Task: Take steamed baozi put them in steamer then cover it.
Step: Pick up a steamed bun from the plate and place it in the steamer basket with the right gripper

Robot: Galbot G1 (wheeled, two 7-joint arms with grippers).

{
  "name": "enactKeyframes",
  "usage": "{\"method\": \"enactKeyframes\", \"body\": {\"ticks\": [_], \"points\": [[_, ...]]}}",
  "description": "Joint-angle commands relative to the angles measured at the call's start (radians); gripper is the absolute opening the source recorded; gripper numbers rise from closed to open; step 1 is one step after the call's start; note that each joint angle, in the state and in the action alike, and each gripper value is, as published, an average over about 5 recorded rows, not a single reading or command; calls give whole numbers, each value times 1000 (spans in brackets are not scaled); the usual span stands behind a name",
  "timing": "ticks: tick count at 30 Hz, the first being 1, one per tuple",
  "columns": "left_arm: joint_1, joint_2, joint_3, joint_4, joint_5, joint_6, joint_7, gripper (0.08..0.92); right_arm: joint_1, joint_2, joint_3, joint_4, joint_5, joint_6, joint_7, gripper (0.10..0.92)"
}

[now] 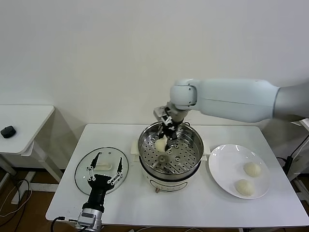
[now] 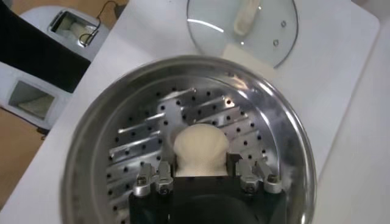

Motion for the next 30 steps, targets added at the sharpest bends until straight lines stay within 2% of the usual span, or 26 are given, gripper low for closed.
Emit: {"method": "enactKeyframes", "body": {"ticks": [1, 11, 16, 20, 24, 30], "points": [[-1, 1, -2, 2, -1, 0, -1, 823, -80, 66, 1, -39, -11, -16, 52, 568], [-3, 2, -6, 5, -3, 1, -2, 823, -117, 70, 16, -58, -27, -14, 58, 575], [-4, 2, -8, 5, -4, 2, -3, 823, -122, 68, 22, -59, -21, -14, 72, 635], [-3, 2, -8, 6, -4, 3, -3, 823, -121, 46, 38, -45, -18, -13, 80, 725], [-1, 0, -7, 4, -4, 4, -3, 823, -99, -16, 69, 10, -19, -13, 76, 808], [1, 0, -4, -2, -2, 6, -3, 823, 17, -215, 102, 139, -38, 2, 12, 822]]}}
